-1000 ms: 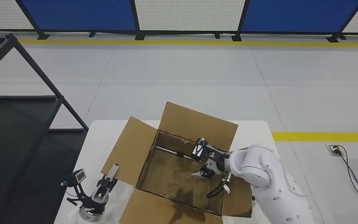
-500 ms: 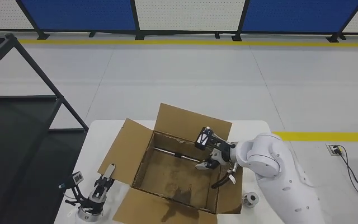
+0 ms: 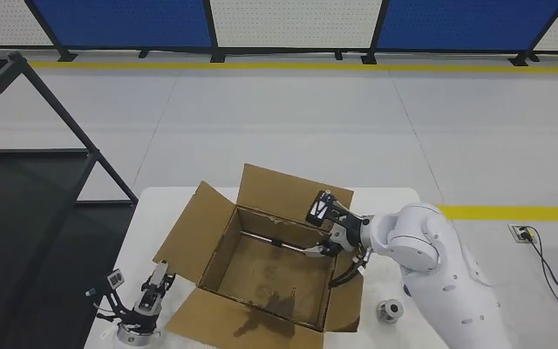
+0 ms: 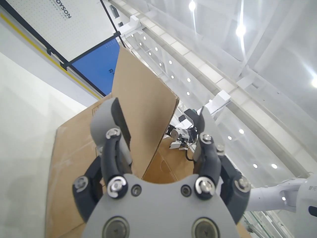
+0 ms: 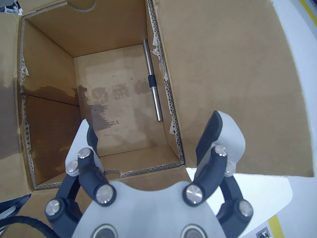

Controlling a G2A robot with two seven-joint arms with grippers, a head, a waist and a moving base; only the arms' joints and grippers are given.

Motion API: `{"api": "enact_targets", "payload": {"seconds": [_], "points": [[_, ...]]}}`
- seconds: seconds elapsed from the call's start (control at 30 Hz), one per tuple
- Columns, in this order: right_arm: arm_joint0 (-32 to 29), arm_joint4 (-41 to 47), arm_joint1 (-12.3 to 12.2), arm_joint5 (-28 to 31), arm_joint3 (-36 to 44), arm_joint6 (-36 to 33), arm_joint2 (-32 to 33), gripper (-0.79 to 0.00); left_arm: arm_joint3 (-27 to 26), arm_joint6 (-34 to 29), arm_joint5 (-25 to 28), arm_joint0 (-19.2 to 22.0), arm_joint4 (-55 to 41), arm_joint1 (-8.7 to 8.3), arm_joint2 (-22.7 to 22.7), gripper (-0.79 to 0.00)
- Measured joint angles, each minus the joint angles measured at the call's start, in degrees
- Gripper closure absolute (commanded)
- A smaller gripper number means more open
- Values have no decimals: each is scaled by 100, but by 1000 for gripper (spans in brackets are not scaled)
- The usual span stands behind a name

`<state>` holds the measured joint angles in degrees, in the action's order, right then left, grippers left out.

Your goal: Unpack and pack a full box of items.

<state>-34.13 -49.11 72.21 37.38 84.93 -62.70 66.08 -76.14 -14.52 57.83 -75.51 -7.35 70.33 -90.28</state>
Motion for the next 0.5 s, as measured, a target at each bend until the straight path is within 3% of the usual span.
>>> {"api": "enact_targets", "payload": {"seconds": [0.27, 0.5], "points": [[741, 539, -42, 10, -395, -415, 14, -785, -585, 111, 16, -478, -196, -61, -416, -785], [1612, 1129, -152, -222, -1129, -642, -280, -785, -1599, -123, -109, -1225, -679, -171, -1077, -785]]}}
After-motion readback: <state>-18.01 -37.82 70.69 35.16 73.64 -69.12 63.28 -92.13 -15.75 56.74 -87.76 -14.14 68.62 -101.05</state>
